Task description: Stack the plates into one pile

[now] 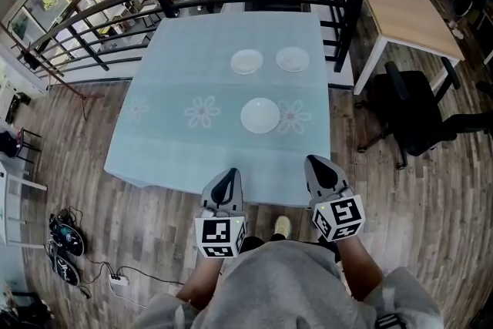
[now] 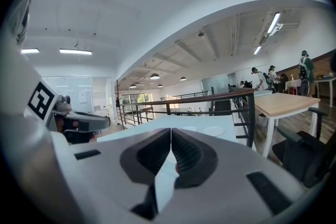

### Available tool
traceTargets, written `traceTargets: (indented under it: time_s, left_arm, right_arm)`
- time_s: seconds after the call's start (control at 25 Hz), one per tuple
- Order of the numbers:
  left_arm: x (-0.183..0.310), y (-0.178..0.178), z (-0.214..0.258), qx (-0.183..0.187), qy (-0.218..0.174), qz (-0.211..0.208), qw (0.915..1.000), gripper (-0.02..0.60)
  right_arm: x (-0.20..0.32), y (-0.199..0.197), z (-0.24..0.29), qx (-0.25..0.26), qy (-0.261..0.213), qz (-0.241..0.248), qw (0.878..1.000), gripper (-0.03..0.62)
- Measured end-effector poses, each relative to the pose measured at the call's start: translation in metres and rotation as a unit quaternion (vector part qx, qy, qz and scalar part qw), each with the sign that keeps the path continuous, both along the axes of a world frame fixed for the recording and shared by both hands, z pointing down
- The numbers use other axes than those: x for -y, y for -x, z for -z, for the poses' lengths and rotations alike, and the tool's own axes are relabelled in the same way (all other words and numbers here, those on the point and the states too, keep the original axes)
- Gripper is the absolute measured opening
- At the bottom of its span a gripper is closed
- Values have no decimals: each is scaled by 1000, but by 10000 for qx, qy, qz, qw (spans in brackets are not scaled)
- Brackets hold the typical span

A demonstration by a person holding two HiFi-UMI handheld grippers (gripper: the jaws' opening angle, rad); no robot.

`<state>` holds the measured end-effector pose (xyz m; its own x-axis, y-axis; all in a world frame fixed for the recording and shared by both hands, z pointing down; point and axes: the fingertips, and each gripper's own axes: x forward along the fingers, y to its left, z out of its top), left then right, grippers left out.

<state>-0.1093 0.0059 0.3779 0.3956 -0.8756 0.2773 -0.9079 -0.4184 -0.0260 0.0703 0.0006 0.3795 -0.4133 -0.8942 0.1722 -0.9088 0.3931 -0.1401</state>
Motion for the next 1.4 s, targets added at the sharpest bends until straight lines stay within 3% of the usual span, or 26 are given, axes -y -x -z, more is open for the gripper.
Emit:
traceTargets:
  time_s: [0.68,1.12,1.4]
  left_arm:
    - [0,0,9,206,-73,20,9998,18]
    - [64,2,-8,238,44,-247,9994,18]
    - [121,23,-10,165,111,-574,9982,18]
  right_arm:
    - [4,-6,8,142,-185,0,9997,28]
    - [54,-9,-10,84,-20,-223,9997,28]
    - [92,12,-8,-129,96,-488,9987,28]
